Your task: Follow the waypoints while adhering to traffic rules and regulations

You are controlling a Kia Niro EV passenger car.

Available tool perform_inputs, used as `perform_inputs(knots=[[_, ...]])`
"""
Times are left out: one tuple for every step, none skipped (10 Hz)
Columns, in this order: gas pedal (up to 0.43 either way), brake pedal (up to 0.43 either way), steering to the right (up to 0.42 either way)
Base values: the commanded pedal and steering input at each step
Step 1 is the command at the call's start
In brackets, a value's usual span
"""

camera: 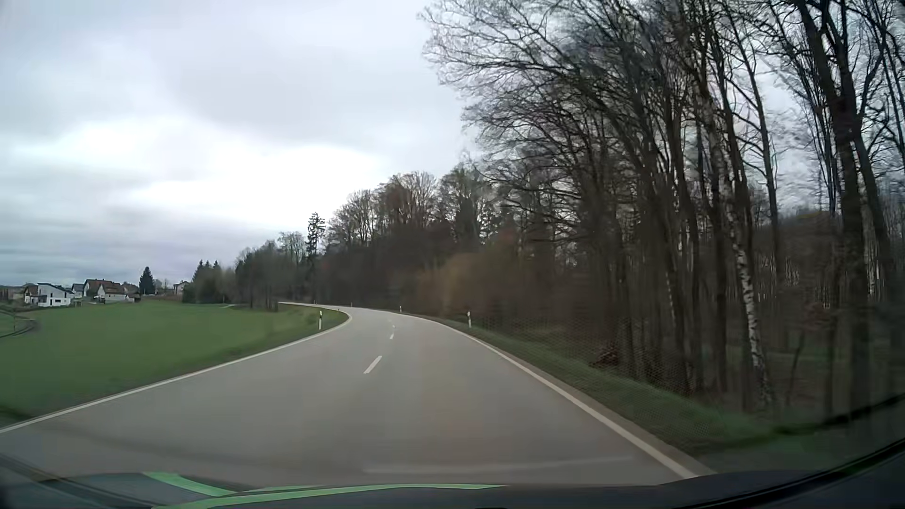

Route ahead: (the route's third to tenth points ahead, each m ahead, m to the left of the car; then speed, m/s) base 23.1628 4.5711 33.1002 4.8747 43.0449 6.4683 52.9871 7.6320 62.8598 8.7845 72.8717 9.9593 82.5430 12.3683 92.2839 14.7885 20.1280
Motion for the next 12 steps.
perform_inputs(knots=[[0.260,0.000,-0.013],[0.260,0.000,-0.013],[0.260,0.000,-0.013],[0.260,0.000,-0.013],[0.260,0.000,-0.014],[0.260,0.000,-0.015],[0.260,0.000,-0.015],[0.260,0.000,-0.016],[0.260,0.000,-0.016],[0.260,0.000,-0.016],[0.260,0.000,-0.016],[0.260,0.000,-0.016]])
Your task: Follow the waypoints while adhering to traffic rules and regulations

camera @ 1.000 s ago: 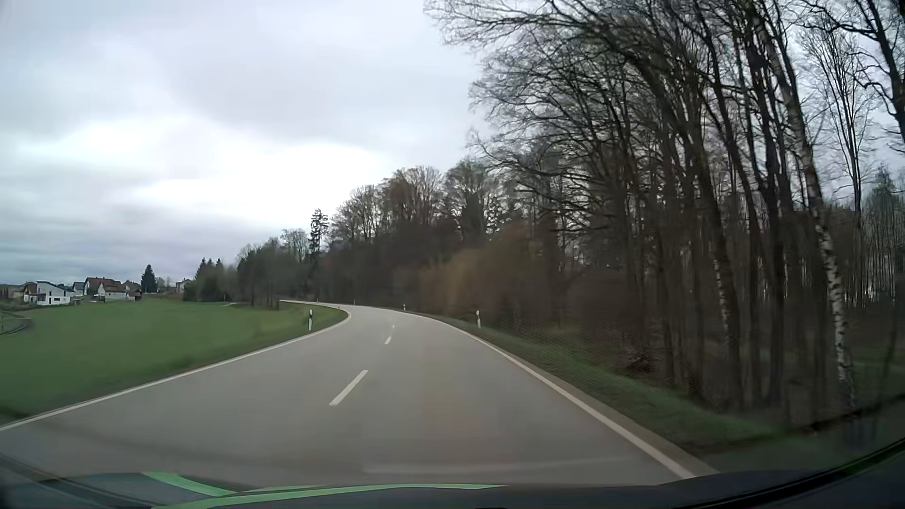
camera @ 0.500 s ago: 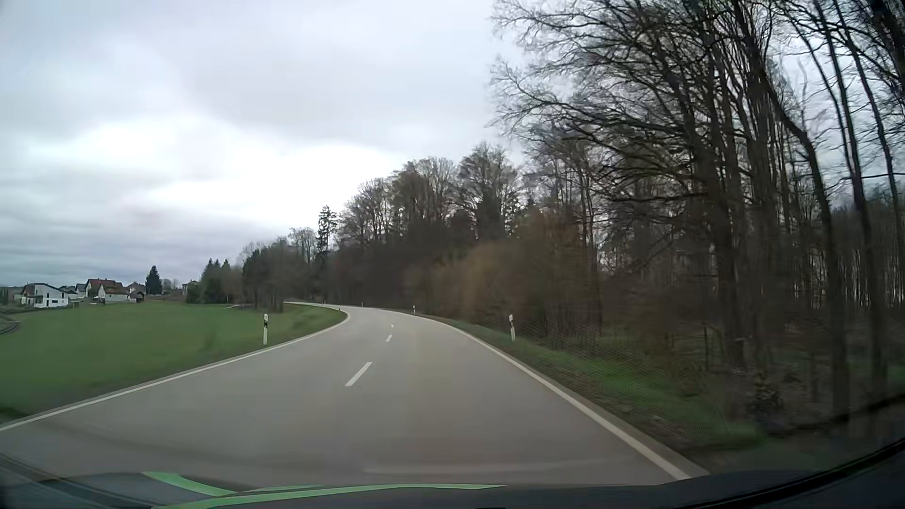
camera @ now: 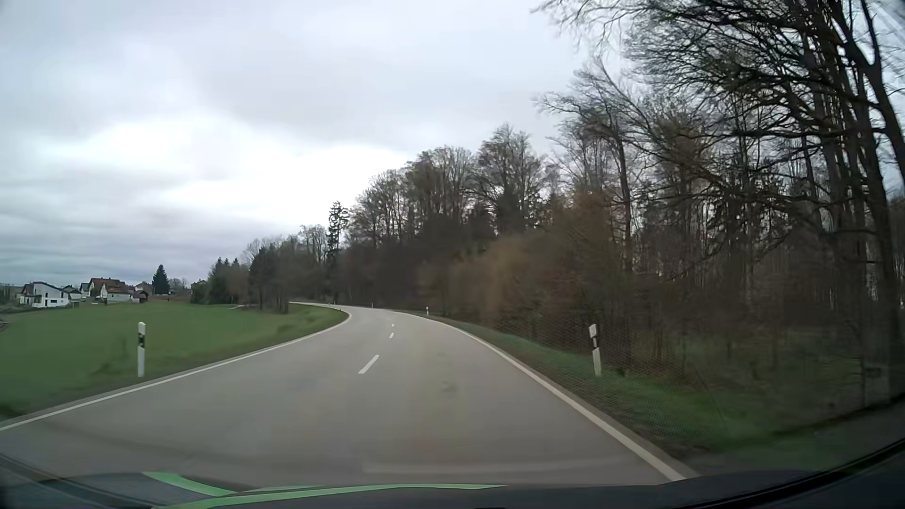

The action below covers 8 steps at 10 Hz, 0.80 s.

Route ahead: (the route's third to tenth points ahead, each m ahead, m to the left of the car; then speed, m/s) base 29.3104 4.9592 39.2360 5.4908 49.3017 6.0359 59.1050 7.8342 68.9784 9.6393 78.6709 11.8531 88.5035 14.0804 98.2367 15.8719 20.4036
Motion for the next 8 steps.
perform_inputs(knots=[[0.260,0.000,-0.016],[0.260,0.000,-0.016],[0.260,0.000,-0.016],[0.260,0.000,-0.015],[0.260,0.000,-0.015],[0.260,0.000,-0.015],[0.260,0.000,-0.015],[0.260,0.000,-0.014]])
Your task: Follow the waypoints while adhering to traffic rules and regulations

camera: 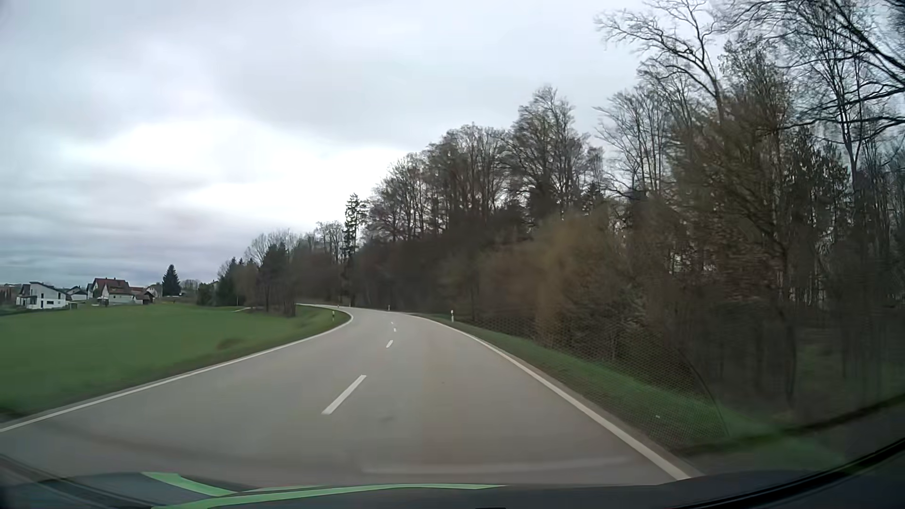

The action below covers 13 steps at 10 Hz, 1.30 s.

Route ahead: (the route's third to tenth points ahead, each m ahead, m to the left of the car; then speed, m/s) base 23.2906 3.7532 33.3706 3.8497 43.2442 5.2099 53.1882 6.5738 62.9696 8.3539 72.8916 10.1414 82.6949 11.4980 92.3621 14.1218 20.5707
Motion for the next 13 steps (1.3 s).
perform_inputs(knots=[[0.260,0.000,-0.013],[0.260,0.000,-0.013],[0.260,0.000,-0.013],[0.260,0.000,-0.013],[0.260,0.000,-0.013],[0.260,0.000,-0.013],[0.260,0.000,-0.013],[0.260,0.000,-0.014],[0.260,0.000,-0.016],[0.260,0.000,-0.018],[0.260,0.000,-0.018],[0.260,0.000,-0.018],[0.260,0.000,-0.018]])
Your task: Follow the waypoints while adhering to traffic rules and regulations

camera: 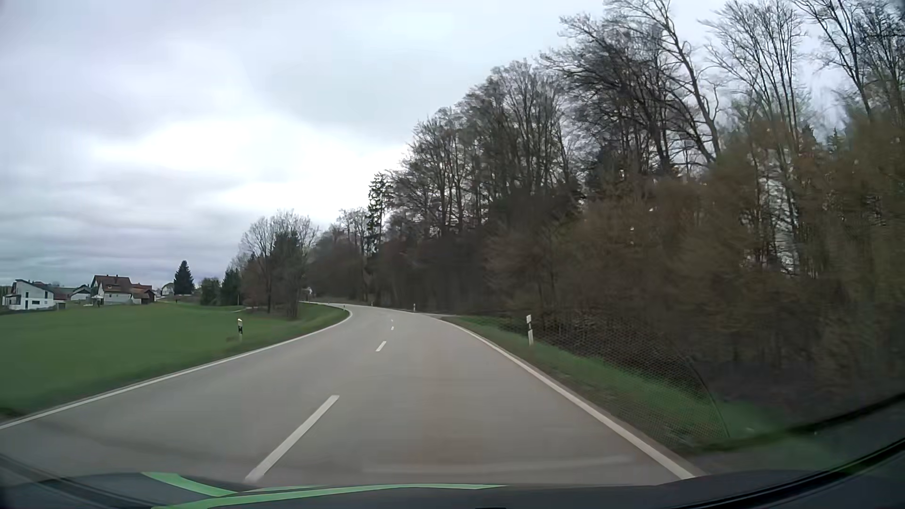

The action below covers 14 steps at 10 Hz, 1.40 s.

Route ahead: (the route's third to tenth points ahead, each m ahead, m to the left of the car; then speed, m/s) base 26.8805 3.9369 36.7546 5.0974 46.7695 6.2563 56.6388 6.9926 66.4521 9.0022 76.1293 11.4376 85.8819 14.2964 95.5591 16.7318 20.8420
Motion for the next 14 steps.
perform_inputs(knots=[[0.260,0.000,-0.017],[0.260,0.000,-0.017],[0.260,0.000,-0.017],[0.260,0.000,-0.016],[0.260,0.000,-0.016],[0.260,0.000,-0.015],[0.260,0.000,-0.016],[0.260,0.000,-0.015],[0.260,0.000,-0.015],[0.260,0.000,-0.014],[0.260,0.000,-0.015],[0.260,0.000,-0.014],[0.260,0.000,-0.015],[0.260,0.000,-0.014]])
